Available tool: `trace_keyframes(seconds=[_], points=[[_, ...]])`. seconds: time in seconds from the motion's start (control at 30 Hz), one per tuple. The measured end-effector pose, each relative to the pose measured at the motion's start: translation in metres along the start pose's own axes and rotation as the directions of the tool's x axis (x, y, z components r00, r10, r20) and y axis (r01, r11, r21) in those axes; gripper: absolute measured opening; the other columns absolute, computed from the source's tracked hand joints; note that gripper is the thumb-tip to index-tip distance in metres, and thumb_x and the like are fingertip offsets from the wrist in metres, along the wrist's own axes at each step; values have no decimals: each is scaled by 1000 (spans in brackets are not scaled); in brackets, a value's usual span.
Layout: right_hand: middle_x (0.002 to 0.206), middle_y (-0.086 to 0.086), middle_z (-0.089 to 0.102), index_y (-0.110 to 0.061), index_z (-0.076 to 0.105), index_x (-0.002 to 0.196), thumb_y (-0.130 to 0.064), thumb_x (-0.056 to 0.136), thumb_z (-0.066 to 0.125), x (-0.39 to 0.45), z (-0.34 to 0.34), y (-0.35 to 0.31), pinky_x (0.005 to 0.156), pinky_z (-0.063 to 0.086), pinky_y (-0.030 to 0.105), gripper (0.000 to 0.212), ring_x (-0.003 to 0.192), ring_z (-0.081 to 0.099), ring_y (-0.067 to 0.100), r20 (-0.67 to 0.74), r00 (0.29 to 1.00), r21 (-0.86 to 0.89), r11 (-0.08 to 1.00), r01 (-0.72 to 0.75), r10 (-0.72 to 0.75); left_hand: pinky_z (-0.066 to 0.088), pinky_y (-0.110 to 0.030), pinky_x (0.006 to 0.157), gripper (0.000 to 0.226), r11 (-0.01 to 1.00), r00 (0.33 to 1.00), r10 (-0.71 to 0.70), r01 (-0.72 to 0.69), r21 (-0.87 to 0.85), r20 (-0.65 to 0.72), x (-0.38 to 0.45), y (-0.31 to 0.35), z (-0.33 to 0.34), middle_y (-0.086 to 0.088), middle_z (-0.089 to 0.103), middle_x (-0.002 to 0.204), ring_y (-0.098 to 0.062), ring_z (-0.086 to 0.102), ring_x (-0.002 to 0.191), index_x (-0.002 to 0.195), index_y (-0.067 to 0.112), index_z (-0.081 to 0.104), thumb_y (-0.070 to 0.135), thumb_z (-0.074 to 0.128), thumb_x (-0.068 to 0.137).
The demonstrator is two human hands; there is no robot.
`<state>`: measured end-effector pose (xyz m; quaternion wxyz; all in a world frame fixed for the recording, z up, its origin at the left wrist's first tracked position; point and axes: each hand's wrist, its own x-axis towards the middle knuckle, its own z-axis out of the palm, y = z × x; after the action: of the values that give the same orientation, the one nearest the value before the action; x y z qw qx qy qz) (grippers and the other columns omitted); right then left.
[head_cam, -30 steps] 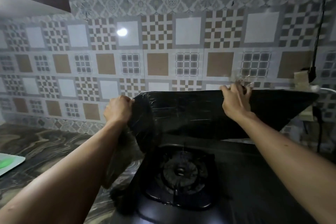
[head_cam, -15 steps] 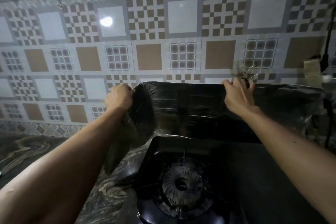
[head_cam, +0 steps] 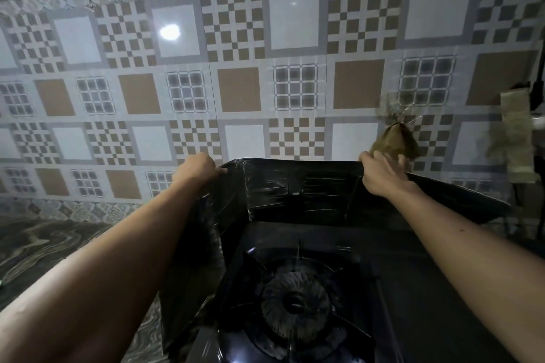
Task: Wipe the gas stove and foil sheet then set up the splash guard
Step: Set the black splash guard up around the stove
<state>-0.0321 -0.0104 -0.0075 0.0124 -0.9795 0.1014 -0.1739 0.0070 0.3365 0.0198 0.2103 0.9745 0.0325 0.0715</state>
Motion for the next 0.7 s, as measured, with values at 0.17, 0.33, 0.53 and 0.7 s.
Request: trace_keyframes(seconds=[0.17,0.33,0.53,0.7], points=[[124,14,51,-11,45,127,-1,89,43,4,8,8,108,25,50,40,118,45,33,-6,1000,73,997,-12,12,50,-32,67,41,992,976,-93,74,101,197,-12,-15,-15,-14,61,81,-33,64,86,79,-1,61,38,71,83],[126,13,52,-12,44,130,-5,86,51,7,20,23,113,16,56,44,122,45,31,-62,996,73,996,-51,56,52,-33,64,36,978,949,-198,173,121,244,-31,-35,-23,-18,69,97,-32,68,89,102,-4,67,30,68,88],[115,13,57,-14,57,111,-12,89,47,12,4,28,101,30,49,25,108,51,32,-103,995,-22,1000,-13,10,36,-19,25,24,971,962,-221,233,-59,162,-52,-22,-28,-6,52,38,-13,48,22,67,0,54,0,54,91],[105,14,61,-13,59,100,-13,89,42,14,-9,19,88,29,43,20,98,53,31,-79,997,-60,998,9,-13,44,-24,28,20,972,957,-207,225,-71,201,-63,-6,-20,-8,55,41,-16,52,25,72,-1,55,1,54,93]])
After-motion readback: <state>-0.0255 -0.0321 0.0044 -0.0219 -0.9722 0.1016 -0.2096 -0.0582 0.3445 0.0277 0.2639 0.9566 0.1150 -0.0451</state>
